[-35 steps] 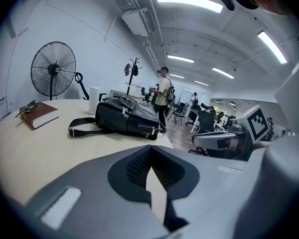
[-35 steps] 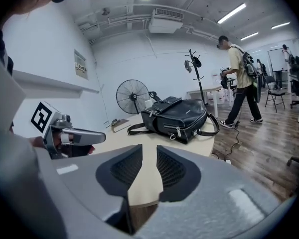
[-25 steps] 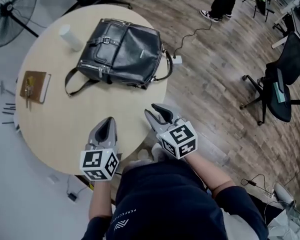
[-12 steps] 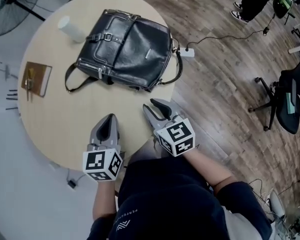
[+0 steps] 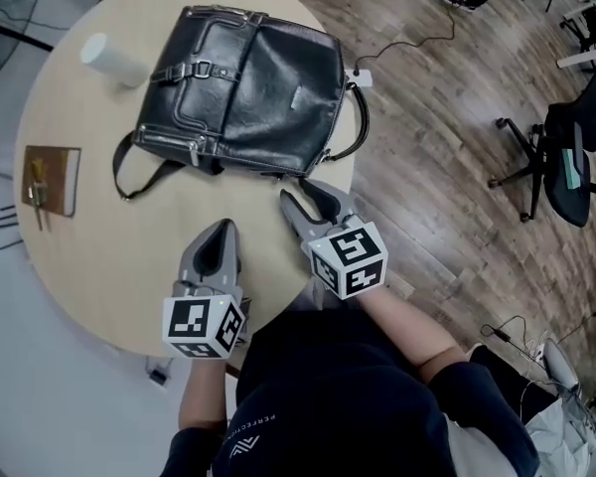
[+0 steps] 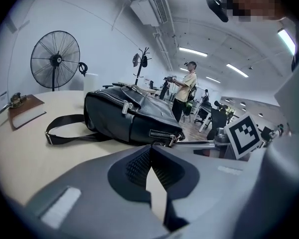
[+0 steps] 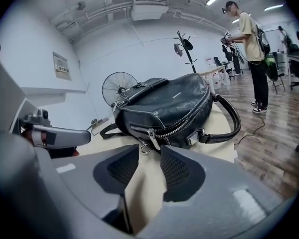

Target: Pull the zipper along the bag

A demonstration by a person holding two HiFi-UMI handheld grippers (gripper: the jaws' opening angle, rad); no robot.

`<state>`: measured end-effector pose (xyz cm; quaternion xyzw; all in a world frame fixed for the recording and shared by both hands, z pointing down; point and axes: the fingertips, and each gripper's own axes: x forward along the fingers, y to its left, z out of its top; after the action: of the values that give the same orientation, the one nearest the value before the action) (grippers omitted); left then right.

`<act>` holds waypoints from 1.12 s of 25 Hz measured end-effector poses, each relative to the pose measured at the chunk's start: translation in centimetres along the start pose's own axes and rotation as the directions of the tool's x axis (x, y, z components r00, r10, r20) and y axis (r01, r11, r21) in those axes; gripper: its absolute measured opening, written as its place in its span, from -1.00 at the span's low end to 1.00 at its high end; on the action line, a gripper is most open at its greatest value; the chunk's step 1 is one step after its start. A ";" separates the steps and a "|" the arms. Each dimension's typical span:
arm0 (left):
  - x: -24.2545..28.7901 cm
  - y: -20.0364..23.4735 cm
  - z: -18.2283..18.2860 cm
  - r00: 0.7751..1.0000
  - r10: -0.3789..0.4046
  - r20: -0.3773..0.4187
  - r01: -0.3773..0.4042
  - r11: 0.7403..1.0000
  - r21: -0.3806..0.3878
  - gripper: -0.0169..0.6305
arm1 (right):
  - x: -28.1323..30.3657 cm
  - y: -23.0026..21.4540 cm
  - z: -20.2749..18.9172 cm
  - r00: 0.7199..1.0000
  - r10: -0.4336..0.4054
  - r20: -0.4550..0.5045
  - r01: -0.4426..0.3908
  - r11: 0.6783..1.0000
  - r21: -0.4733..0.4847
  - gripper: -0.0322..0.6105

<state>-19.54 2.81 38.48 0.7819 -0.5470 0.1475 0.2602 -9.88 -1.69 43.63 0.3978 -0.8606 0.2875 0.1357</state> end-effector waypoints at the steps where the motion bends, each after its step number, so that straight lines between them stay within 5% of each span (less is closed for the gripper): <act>1: 0.2 0.1 0.0 1.000 -0.011 -0.004 0.011 1.000 0.002 -0.91 | 0.1 0.0 0.0 1.000 -0.009 0.003 0.009 1.000 0.010 -0.46; 22: 2.3 1.3 -0.4 0.995 -0.100 -0.022 0.099 0.994 -0.037 -0.91 | 1.2 -0.6 1.9 0.993 -0.102 0.052 0.091 0.981 0.171 -0.40; 28: 2.5 1.1 -0.7 0.993 -0.111 -0.029 0.109 0.993 -0.044 -0.91 | 1.1 -1.1 1.6 0.991 -0.125 0.044 0.119 0.984 0.131 -0.64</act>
<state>-19.67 0.95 40.65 0.8028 -0.5020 0.1335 0.2928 -9.75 -3.85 43.27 0.4650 -0.8177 0.3227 0.1048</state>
